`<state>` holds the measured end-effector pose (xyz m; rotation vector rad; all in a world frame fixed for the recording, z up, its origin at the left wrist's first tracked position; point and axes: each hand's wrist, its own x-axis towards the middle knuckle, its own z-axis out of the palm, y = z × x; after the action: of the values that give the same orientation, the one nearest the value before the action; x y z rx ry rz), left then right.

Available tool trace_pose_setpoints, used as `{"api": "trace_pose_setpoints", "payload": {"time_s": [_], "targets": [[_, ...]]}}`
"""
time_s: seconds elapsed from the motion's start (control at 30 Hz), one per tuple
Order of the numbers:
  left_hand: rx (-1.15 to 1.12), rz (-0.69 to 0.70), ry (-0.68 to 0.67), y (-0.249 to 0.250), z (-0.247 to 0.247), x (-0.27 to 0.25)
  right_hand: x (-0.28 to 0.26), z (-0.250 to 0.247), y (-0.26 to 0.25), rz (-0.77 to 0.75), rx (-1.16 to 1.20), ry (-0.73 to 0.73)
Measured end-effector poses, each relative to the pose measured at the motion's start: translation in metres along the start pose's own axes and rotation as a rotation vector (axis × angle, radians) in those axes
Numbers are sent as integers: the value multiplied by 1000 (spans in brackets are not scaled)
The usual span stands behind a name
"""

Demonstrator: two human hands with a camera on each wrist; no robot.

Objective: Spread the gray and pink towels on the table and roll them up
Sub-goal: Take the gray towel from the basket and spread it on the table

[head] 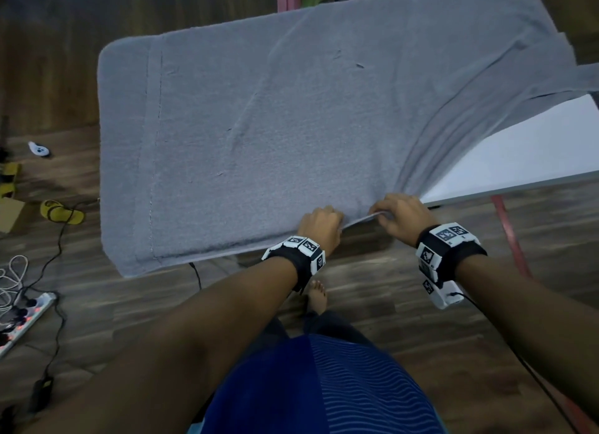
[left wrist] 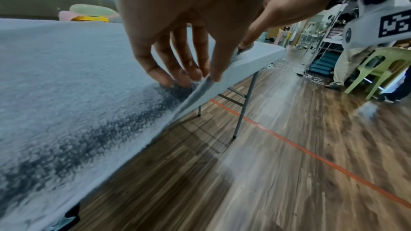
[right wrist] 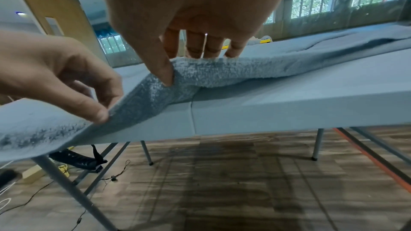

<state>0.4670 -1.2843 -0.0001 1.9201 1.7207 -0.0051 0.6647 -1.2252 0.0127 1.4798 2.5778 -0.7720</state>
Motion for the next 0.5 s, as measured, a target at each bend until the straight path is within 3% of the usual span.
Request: {"api": "trace_pose_setpoints", "payload": {"time_s": [0.17, 0.33, 0.5], "targets": [[-56, 22, 37, 4, 5, -5, -6, 3, 13, 52, -63, 28], [-113, 60, 71, -2, 9, -10, -11, 3, 36, 226, -152, 108], [-113, 30, 73, 6, 13, -7, -22, 9, 45, 134, -106, 95]]}}
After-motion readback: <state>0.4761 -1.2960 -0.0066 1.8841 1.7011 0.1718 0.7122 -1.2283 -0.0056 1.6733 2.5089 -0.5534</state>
